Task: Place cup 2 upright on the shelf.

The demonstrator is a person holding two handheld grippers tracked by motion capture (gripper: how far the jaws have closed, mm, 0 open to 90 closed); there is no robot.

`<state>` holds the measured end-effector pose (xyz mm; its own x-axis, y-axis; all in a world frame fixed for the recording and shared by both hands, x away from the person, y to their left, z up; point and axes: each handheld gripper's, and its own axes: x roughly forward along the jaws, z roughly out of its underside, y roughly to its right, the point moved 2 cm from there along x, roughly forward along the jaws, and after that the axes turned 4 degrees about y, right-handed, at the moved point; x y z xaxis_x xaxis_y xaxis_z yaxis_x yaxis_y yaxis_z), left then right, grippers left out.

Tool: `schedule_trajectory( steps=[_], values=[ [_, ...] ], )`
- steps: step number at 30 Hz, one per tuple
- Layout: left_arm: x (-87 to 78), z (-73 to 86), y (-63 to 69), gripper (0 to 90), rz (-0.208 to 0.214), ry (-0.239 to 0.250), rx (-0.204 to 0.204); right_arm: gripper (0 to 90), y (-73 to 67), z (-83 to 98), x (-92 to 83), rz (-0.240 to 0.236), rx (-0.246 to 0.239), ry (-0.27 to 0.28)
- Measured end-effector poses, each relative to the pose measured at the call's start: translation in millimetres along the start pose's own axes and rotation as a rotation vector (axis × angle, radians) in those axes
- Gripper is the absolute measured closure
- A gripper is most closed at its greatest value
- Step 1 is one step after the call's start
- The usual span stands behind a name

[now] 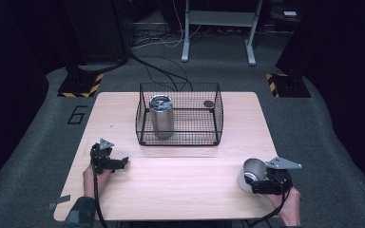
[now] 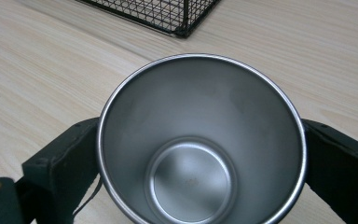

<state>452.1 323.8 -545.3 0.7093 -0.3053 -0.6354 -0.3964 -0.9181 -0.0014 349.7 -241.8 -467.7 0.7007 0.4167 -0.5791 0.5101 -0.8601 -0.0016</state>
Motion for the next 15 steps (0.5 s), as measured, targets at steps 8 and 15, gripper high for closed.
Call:
schedule_trajectory(
  steps=[8, 15],
  values=[
    [0.0, -0.1, -0.5, 0.0, -0.001, -0.004, -0.001, 4.8, -1.0, -0.5, 3.7, 0.011, -0.004, -0.012],
    [3.6, -3.4, 0.4, 0.0, -0.025, -0.008, -0.026, 5.4, -1.5, 0.5, 5.5, 0.016, -0.003, 0.014]
  ],
)
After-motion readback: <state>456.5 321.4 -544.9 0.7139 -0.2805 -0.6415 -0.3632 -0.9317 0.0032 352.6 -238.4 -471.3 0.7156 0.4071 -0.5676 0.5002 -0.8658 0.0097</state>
